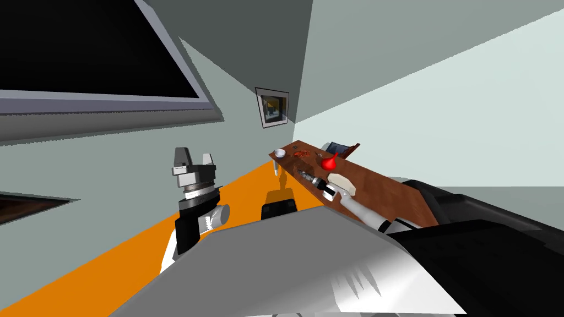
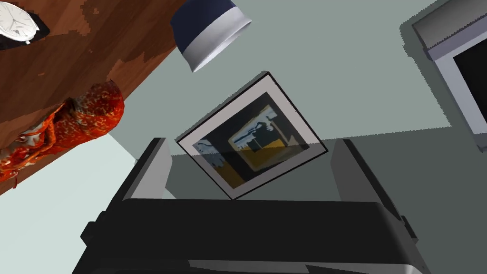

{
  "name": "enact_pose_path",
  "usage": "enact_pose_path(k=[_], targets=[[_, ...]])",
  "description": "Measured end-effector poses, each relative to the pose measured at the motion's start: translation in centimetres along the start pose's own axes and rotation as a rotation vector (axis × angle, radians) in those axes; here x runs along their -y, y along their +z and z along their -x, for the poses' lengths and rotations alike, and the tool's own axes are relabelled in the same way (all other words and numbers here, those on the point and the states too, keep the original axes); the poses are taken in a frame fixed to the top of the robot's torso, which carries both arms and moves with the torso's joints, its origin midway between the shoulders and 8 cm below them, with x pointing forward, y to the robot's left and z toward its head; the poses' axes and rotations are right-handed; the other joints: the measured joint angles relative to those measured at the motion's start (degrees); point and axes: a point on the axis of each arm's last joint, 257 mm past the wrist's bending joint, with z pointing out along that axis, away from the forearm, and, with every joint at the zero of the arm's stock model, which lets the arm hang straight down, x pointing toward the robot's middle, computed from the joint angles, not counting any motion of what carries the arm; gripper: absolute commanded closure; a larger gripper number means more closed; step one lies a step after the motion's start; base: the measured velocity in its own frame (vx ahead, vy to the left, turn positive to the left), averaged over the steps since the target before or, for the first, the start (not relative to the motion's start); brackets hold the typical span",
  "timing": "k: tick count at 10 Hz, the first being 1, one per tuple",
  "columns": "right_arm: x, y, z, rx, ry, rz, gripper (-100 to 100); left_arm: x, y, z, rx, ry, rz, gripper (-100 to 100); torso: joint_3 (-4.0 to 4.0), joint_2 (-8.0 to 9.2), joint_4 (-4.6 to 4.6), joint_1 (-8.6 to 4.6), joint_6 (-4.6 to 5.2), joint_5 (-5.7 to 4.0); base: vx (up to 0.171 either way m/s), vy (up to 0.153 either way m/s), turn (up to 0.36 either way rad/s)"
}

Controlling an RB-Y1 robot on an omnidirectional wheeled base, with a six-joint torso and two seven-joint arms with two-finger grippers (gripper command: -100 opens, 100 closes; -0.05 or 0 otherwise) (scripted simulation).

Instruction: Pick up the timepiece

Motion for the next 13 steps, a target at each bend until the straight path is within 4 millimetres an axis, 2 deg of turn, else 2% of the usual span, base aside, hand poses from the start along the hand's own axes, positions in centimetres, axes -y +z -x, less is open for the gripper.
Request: enact_pose_path(k=[4,7,11,13], targets=[[4.9,-1.5,-1.5,-0.089,-0.088,-0.095,-100,0.0,0.0,0.0,0.000,0.000,0.000,0,0.00,0.00,0.00,0.00,0.01,0.00,0.008,0.000,0.112],[7.7,-2.7,-2.6,-0.145,-0.144,-0.152,-100,0.0,0.0,0.0,0.000,0.000,0.000,0,0.00,0.01,0.00,0.00,0.05,0.00,0.010,-0.001,0.119],[11.6,-4.1,-3.2,-0.220,-0.225,-0.220,-100,0.0,0.0,0.0,0.000,0.000,0.000,0,0.00,0.00,0.00,0.00,0.05,0.00,0.011,-0.003,0.091],[14.4,-5.4,-3.5,-0.275,-0.282,-0.268,-100,0.0,0.0,0.0,0.000,0.000,0.000,0,-0.03,-0.05,-0.01,-0.01,0.02,0.00,0.023,-0.005,0.205]])
